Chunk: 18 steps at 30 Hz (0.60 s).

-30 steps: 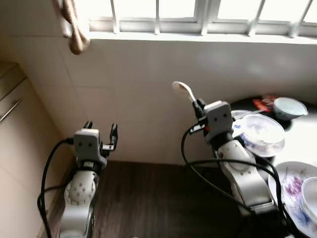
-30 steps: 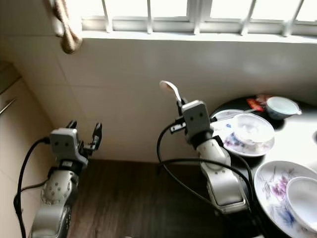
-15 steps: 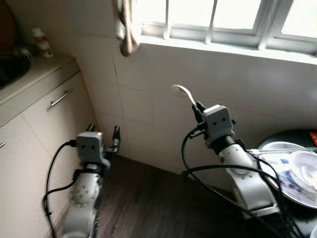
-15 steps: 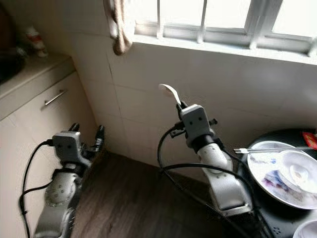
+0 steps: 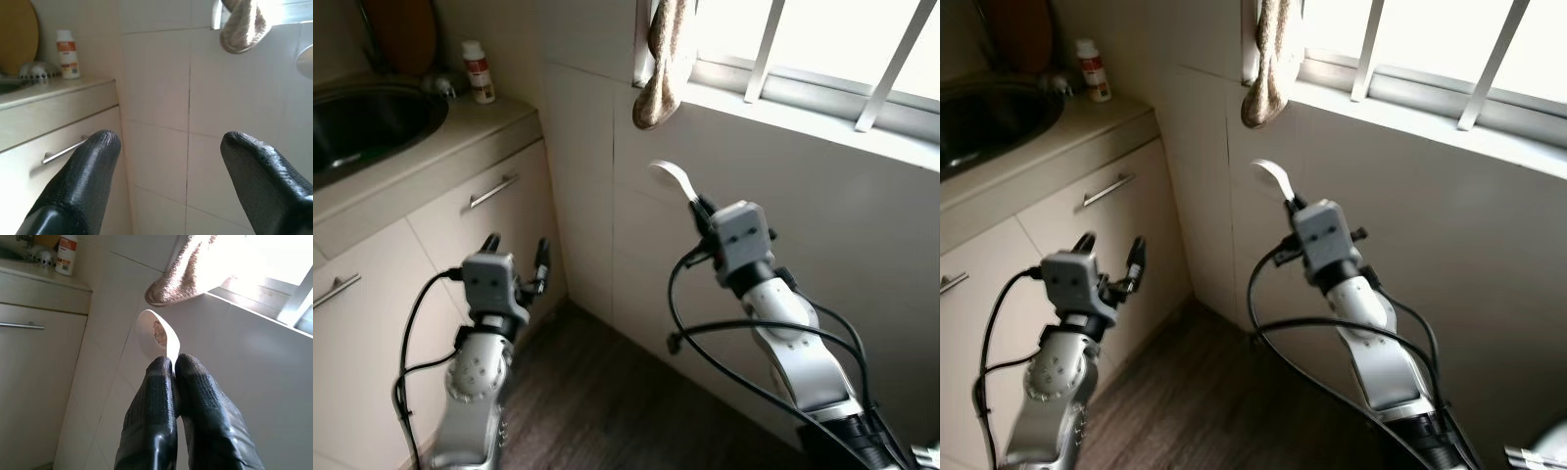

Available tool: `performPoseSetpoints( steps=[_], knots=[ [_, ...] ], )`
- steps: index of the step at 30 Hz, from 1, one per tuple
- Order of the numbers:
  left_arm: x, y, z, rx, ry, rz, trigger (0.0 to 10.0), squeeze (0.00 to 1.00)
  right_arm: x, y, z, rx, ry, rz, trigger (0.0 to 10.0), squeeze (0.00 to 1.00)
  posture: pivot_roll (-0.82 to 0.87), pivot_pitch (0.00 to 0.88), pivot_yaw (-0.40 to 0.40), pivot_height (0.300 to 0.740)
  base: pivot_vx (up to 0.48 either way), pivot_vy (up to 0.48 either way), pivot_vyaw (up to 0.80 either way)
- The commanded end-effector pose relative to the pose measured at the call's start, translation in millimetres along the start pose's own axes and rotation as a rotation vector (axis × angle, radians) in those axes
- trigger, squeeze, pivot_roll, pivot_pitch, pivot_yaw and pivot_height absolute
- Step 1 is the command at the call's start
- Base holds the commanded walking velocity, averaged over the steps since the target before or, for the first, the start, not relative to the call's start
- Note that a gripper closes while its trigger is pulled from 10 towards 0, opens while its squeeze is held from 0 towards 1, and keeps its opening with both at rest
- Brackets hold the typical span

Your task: Kitchen organization

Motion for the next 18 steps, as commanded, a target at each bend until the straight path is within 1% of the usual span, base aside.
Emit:
performPoseSetpoints(
  steps=[1,18],
  knots=[
    [-12.2,-4.0,1.4,0.000,0.024,0.032,10.0,0.00,-6.1,3.7,13.4,0.048,0.003,0.014,0.0,0.00,0.09,0.000,-0.047,0.740,0.000,0.000,0.80],
    [-10.5,-3.0,7.1,0.035,0.034,0.027,10.0,0.00,-4.5,4.1,17.1,0.070,0.006,0.003,0.0,0.00,0.10,0.000,-0.048,0.740,0.000,0.000,0.80]
  ],
)
Point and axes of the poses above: a point about 5 cm out from each wrist's last joint towards the gripper, its own y axis pointing out of the wrist towards the gripper, its own z axis along the axis of the wrist's last joint, x = y × z, the point moved 4 cm from there along y, pointing out of the wrist towards the gripper, and after that the axes turned 15 degrees about -y, right-handed, at the moved point
